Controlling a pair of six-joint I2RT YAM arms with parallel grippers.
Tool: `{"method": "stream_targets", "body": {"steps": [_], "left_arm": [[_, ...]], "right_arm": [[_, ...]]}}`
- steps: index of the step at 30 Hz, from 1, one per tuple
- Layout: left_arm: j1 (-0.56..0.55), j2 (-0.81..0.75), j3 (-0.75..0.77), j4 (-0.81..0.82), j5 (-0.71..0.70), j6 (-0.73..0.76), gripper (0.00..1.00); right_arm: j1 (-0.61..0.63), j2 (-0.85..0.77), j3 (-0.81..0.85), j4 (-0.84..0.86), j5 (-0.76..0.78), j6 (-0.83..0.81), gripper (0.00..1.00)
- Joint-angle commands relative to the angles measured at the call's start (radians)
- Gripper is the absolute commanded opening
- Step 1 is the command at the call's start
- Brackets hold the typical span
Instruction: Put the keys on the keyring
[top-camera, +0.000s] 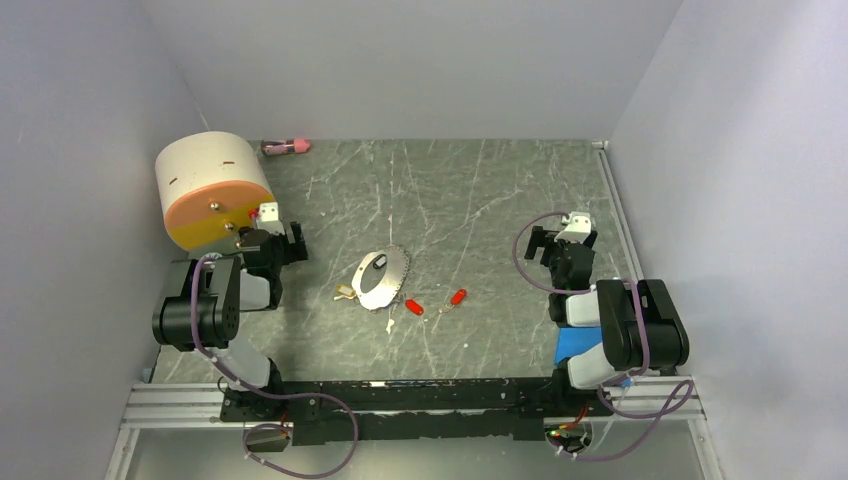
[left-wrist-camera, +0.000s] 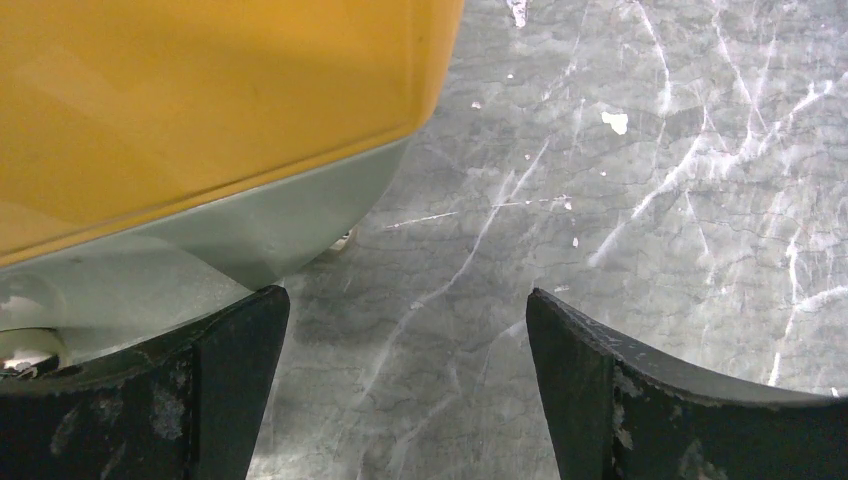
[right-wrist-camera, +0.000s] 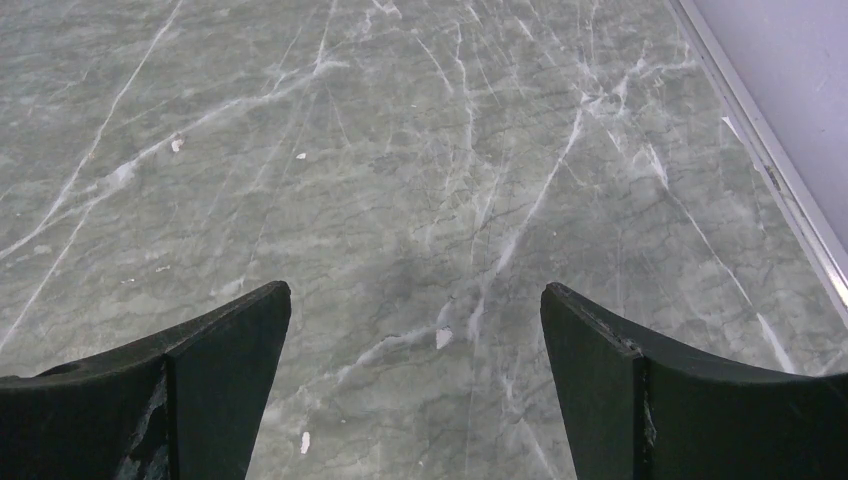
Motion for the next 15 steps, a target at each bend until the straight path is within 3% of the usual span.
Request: {"method": "stream_targets", "body": {"steps": [1, 15], "left_arm": [[-0.001, -0.002, 0.008, 0.058, -0.011, 0.026, 0.94], [0.0, -0.004, 0.008, 0.059, -0.007, 0.024, 0.94]], "right_arm": [[0.0, -0.013, 0.016, 0.047, 0.0, -0.016, 0.99], [0.0, -0.013, 0.02, 0.04, -0.006, -0.012, 0.99]]}}
